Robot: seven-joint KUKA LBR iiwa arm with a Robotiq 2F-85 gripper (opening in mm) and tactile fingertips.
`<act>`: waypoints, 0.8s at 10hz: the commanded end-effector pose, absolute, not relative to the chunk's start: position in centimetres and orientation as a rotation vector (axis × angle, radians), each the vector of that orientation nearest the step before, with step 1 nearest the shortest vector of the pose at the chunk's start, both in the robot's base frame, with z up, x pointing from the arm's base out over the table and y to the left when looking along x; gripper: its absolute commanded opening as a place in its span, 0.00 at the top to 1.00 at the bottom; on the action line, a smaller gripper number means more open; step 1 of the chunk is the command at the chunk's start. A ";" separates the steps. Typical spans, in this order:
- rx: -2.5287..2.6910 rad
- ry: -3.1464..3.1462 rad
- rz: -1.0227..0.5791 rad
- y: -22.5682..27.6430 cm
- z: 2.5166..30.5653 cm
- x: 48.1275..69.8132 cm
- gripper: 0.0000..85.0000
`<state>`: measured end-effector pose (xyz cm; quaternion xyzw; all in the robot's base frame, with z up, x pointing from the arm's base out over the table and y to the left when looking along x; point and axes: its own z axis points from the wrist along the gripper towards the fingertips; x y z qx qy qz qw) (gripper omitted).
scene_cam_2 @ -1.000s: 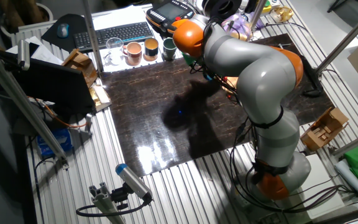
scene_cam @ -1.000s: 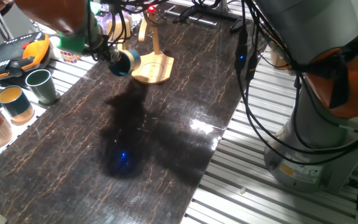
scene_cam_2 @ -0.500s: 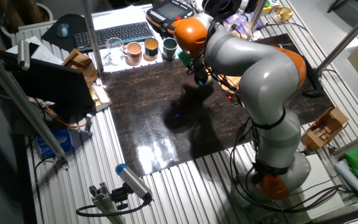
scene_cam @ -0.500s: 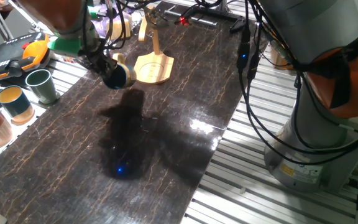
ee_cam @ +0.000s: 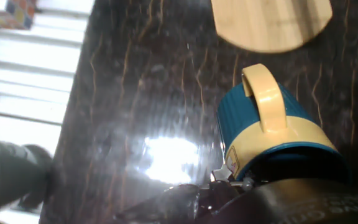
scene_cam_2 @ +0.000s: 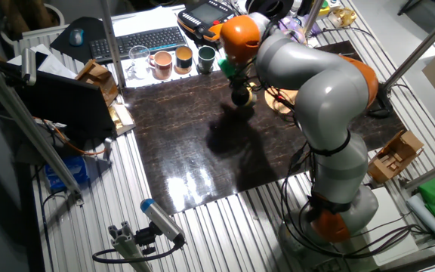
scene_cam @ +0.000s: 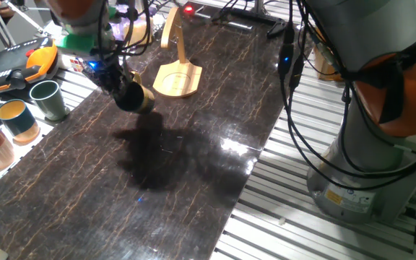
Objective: Take the cup off the cup rack
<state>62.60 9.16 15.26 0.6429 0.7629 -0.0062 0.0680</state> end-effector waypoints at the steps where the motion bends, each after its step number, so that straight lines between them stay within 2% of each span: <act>1: 1.958 2.313 0.015 9.4 14.9 62.5 0.99; 8: 2.108 2.406 0.211 10.5 13.7 62.0 0.99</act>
